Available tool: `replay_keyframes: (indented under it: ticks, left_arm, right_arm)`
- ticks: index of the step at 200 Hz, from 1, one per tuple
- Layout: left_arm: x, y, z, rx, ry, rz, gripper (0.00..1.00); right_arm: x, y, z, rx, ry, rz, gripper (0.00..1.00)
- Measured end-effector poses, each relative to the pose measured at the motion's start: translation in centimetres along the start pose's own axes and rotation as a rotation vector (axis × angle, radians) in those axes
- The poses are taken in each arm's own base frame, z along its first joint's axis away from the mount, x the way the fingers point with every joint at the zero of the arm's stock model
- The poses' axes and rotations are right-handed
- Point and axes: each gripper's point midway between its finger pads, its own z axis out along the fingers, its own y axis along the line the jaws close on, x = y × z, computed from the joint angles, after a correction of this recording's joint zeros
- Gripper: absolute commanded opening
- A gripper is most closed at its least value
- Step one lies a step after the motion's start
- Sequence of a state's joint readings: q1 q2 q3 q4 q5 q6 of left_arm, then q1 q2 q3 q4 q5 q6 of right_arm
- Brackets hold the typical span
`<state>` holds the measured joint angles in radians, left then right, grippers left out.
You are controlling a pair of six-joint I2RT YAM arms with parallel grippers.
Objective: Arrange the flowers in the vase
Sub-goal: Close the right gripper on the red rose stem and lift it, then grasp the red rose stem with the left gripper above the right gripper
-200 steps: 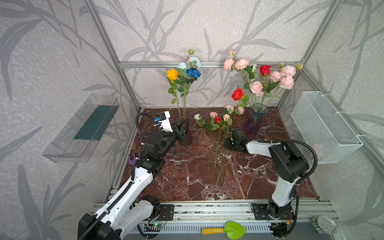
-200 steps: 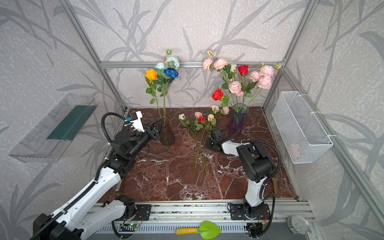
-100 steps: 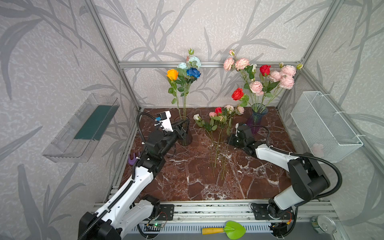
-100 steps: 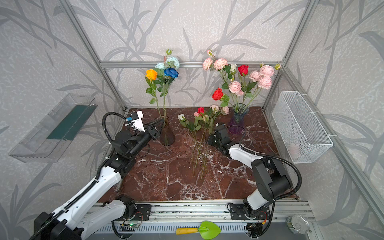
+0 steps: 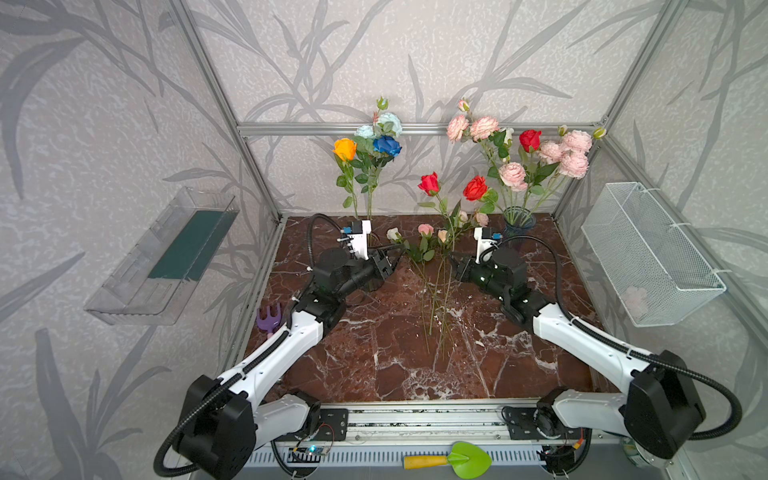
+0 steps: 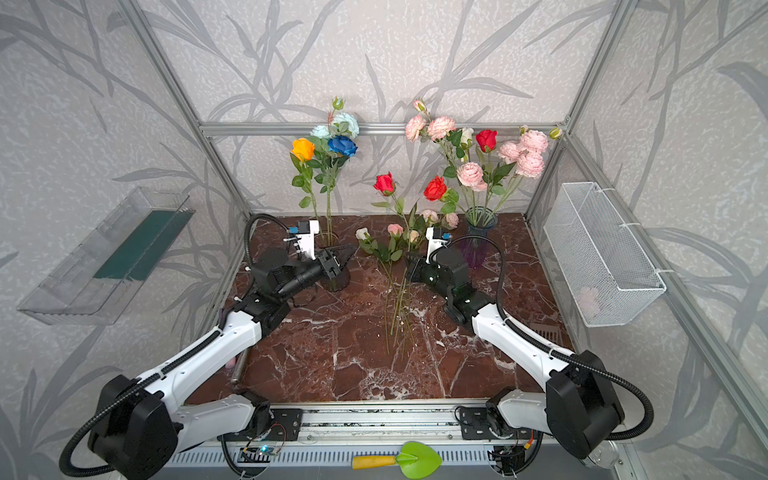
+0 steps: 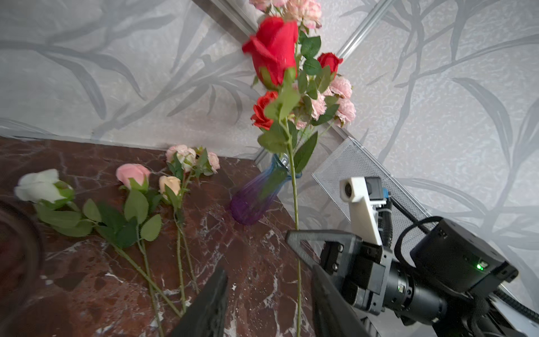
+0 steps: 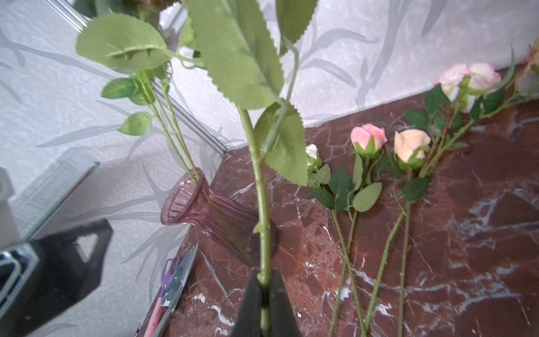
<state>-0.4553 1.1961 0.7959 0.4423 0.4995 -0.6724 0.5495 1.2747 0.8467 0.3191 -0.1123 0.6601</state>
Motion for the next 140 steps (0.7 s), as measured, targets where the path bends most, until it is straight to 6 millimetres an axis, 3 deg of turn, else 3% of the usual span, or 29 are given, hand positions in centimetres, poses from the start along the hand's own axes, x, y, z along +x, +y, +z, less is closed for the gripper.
replay_keyframes:
  ticks: [34, 66, 99, 140]
  left_arm:
    - [4.0, -3.8, 1.0, 0.135, 0.132, 0.039, 0.48]
    - [5.4, -6.3, 0.9, 0.232, 0.188, 0.082, 0.48]
    - [5.8, -7.1, 1.0, 0.249, 0.203, 0.120, 0.42]
    - [6.6, -6.6, 1.3, 0.210, 0.228, 0.155, 0.17]
  right_arm:
    - [-0.8, 4.0, -0.1, -0.115, -0.030, -0.021, 0.00]
    - [-0.7, 7.1, -0.4, -0.194, -0.025, -0.061, 0.00]
    - [-0.9, 9.4, -1.1, -0.261, -0.032, -0.072, 0.00]
    - [-0.6, 10.3, -1.3, -0.301, -0.016, -0.034, 0.00]
